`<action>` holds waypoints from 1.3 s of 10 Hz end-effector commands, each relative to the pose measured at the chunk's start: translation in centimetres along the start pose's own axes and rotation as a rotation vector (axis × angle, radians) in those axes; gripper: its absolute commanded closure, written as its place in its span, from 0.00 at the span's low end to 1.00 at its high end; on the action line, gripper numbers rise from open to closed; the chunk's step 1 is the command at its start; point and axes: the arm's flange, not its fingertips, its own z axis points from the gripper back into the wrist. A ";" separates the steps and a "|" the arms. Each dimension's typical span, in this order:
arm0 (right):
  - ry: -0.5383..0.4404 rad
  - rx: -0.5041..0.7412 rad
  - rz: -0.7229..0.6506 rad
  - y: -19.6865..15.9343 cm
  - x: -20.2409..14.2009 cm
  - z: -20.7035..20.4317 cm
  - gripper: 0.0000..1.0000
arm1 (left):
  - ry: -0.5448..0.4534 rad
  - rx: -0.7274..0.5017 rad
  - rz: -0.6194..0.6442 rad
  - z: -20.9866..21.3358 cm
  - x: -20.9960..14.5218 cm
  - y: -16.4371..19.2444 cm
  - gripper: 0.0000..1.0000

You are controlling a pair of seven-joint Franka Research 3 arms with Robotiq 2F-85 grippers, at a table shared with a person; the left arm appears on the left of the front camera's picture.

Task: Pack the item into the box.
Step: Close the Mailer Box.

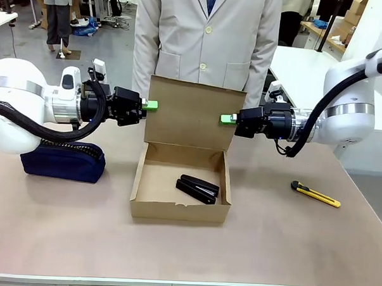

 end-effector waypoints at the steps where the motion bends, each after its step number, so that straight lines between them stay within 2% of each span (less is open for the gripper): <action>1: 0.002 -0.001 -0.004 -0.3 0.1 -0.1 0.56 | 0.018 -0.009 0.008 -0.2 -0.1 0.3 0.60; 5: 0.003 -0.001 -0.006 -0.3 -0.1 0.0 0.56 | 0.012 0.002 0.010 0.0 -0.3 0.6 0.60; 8: 0.017 0.112 0.249 0.0 -0.2 -0.2 0.56 | -0.101 -0.034 -0.286 0.6 0.2 -0.2 0.60; 10: -0.005 0.129 0.403 -0.5 -0.3 -0.2 0.56 | -0.138 -0.083 -0.480 1.1 0.5 -0.9 0.60; 11: -0.007 0.135 0.469 -0.5 -0.5 -0.2 0.56 | -0.121 -0.096 -0.526 1.2 0.3 -1.1 0.60; 13: -0.029 0.115 0.584 -0.2 -0.6 0.0 0.56 | -0.055 -0.133 -0.525 1.3 -0.1 -1.1 0.60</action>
